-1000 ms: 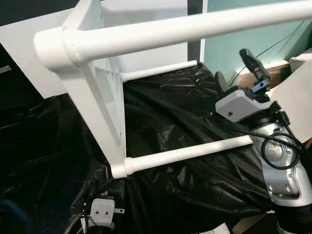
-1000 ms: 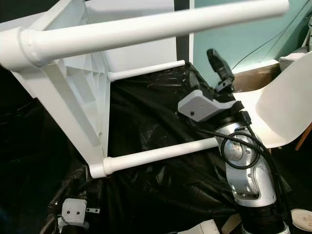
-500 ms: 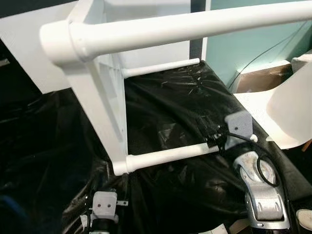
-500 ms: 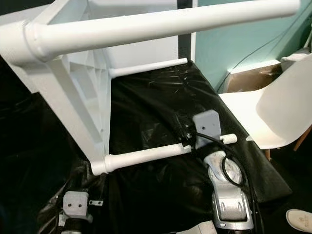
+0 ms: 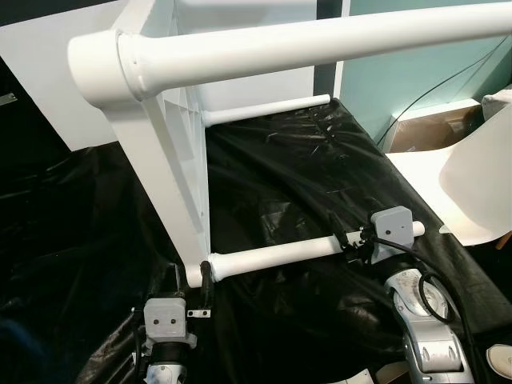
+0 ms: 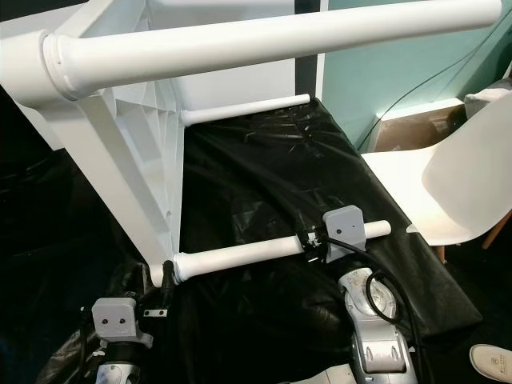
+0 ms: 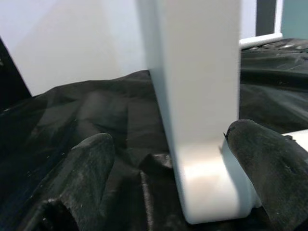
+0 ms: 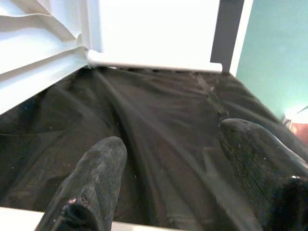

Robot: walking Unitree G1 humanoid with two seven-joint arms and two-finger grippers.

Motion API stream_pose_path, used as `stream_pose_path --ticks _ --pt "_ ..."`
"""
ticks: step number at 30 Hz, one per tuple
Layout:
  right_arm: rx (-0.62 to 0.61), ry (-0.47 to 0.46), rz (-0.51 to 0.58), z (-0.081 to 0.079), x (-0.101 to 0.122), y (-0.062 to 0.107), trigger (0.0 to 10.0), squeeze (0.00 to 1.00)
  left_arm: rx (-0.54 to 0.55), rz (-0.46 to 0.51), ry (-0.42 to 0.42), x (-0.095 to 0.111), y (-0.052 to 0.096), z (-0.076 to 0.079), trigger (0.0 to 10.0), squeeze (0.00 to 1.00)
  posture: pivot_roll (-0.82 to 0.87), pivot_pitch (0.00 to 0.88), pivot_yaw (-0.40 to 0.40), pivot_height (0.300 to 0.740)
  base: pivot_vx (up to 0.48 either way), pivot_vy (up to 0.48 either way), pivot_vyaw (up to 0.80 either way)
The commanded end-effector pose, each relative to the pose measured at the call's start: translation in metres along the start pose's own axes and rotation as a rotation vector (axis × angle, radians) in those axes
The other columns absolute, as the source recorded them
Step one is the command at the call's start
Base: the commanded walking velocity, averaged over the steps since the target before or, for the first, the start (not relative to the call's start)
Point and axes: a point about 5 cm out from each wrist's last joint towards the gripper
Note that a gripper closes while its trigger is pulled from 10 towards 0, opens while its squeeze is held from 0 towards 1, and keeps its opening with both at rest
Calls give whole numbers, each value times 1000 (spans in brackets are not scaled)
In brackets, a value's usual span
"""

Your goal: Building children table

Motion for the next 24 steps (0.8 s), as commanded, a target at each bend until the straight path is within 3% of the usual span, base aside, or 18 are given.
stream_pose_path --ticks 1,3,4,5,6,7,9,15,17,21,24 --pt "21 49 54 -6 8 -5 10000 0 65 -36 4 -5 3 -8 10000 0 -62 0 99 740 0 0 0" --pt "18 96 79 -6 13 -6 10000 0 93 -51 11 -7 4 -11 10000 0 -61 0 100 740 0 0 0" --pt "-7 244 137 -4 22 -8 10000 0 141 -80 14 -12 8 -20 10000 0 -63 0 102 740 0 0 0" --pt "-20 299 167 -3 26 -8 10000 0 154 -90 10 -14 9 -23 10000 0 -63 0 102 740 0 0 0" --pt "-46 412 234 -1 35 -8 10000 0 156 -100 1 -17 11 -26 10000 0 -64 0 104 740 0 0 0" --pt "-46 412 234 -1 35 -8 10000 0 156 -100 1 -17 11 -26 10000 0 -64 0 104 740 0 0 0" --pt "-90 550 341 2 50 -7 10000 0 149 -110 -9 -20 13 -27 10000 0 -68 0 104 740 0 0 0" --pt "-203 642 477 15 76 -7 10000 0 136 -125 -19 -25 15 -27 10000 0 -72 0 103 740 0 0 0" --pt "-304 684 588 23 95 -2 10000 0 117 -150 -29 -31 19 -26 10000 0 -78 0 105 740 0 0 0" --pt "-346 704 645 24 103 1 10000 0 104 -160 -36 -35 22 -25 10000 0 -78 0 105 740 0 0 0" --pt "-383 747 759 24 120 5 10000 0 99 -175 -44 -40 26 -27 10000 0 -83 0 106 740 0 0 0"
Point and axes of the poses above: a point about 5 cm out from each wrist's last joint towards the gripper, its own y axis pointing back from the gripper into the wrist, its own x axis along the axis of the wrist's last joint, z = x × y, and after that the axes turned 6 degrees about y, right-handed
